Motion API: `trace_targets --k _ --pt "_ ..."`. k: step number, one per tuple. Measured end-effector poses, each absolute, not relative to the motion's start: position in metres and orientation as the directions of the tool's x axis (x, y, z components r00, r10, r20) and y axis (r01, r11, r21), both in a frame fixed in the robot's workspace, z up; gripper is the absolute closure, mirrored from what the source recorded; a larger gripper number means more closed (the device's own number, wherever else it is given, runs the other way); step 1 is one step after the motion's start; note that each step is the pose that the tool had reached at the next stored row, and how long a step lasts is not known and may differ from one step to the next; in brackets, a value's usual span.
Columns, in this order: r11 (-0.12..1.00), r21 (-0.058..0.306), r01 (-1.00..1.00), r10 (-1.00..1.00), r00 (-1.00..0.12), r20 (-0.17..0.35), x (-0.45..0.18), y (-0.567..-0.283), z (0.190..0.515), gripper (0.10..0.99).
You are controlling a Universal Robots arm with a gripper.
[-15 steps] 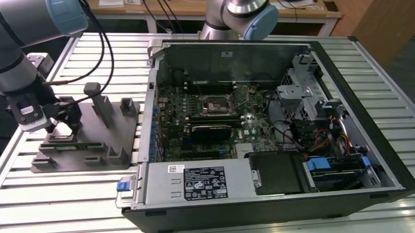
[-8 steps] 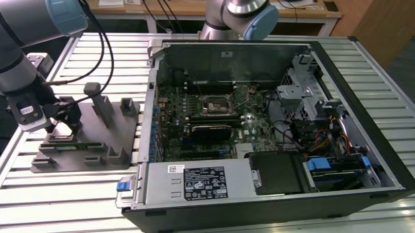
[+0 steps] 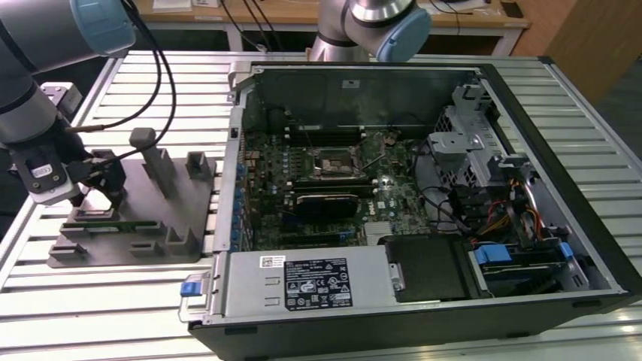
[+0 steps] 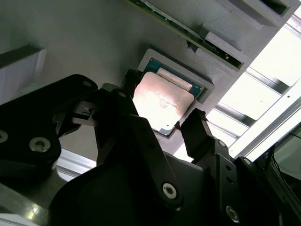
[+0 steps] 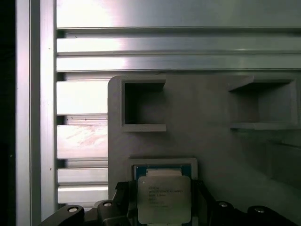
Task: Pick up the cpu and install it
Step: 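Pick up the cpu and move it towards the insertion slot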
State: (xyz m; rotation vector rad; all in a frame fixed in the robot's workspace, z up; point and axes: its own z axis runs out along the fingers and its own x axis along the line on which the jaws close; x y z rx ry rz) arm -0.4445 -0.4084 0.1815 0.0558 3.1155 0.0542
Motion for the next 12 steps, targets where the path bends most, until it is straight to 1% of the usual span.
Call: trace_targets --k 12 --pt "0.999 0.035 0.035 0.036 -0.999 -0.025 -0.4445 -0.4105 0.1815 0.427"
